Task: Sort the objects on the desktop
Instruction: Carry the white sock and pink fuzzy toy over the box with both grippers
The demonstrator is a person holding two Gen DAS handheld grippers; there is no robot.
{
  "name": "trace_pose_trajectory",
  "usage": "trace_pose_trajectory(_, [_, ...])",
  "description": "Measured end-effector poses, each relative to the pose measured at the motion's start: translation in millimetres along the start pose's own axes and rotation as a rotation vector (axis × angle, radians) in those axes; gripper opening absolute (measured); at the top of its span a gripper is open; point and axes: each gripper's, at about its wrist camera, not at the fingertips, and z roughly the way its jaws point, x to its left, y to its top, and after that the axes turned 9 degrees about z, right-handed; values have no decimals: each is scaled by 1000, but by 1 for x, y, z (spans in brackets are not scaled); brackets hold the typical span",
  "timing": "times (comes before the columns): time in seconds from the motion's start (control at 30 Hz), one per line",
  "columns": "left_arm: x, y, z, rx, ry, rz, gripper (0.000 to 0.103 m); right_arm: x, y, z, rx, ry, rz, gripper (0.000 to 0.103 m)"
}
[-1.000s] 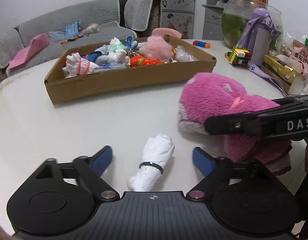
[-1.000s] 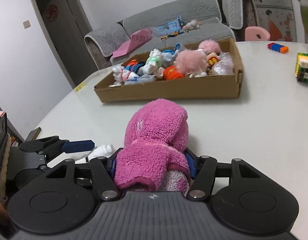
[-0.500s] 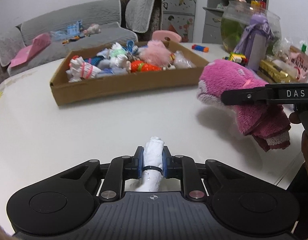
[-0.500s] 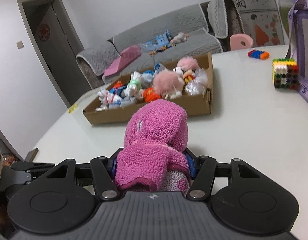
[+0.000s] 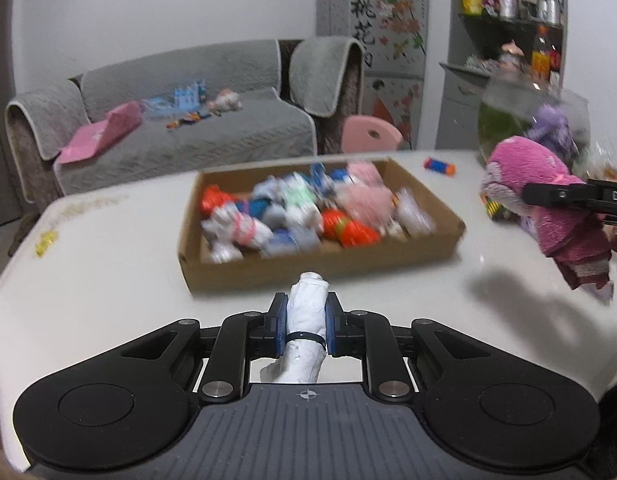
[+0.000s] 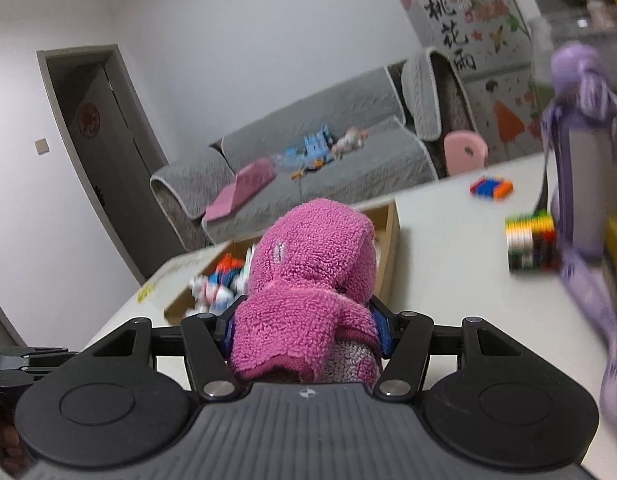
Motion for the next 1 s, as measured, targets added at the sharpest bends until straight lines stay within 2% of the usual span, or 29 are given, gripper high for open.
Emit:
trace_pose_trajectory(0.23, [34, 53, 15, -90, 42, -36, 23, 22, 53, 25, -88, 18, -71, 56])
trace_pose_trajectory(0.47, [55, 101, 76, -125, 40, -57, 24, 33, 91, 71, -125, 41, -136, 56])
trace_pose_trajectory(0.6, [62, 111, 110, -124, 22, -56, 24, 24, 95, 96, -97, 44, -144, 56])
trace_pose_trajectory(0.77, [71, 111, 151, -67, 9, -84, 24, 7, 84, 126, -14, 39, -137, 56])
trace_pose_trajectory(1.0, [72, 110, 176, -23, -3, -81, 24, 7, 72, 139, 38, 45, -137, 56])
